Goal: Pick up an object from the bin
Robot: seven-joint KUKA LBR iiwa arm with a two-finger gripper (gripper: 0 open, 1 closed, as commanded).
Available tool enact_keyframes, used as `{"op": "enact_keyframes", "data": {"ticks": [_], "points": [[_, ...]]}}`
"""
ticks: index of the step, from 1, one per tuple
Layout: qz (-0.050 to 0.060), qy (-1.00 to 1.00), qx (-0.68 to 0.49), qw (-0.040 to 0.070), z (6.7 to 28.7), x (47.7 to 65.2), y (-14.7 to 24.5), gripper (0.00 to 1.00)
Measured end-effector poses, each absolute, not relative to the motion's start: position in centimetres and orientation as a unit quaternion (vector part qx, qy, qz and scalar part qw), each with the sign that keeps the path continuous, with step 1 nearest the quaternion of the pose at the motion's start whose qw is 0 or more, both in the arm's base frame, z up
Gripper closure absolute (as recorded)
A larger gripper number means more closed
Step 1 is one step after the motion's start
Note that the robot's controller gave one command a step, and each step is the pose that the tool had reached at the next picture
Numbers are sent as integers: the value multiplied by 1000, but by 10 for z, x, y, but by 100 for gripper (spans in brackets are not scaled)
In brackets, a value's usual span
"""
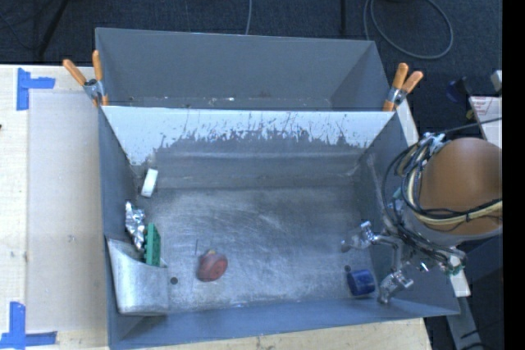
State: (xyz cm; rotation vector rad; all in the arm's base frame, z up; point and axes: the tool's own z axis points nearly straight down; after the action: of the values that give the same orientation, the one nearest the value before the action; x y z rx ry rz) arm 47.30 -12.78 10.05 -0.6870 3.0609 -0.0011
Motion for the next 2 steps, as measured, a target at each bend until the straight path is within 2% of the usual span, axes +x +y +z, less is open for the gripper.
{"op": "enact_keyframes", "data": {"ticks": [1, 2], "points": [[0, 977, -215, 0, 105, 474, -147, 0], [-3, 936, -352, 13, 75, 478, -129, 0]]}}
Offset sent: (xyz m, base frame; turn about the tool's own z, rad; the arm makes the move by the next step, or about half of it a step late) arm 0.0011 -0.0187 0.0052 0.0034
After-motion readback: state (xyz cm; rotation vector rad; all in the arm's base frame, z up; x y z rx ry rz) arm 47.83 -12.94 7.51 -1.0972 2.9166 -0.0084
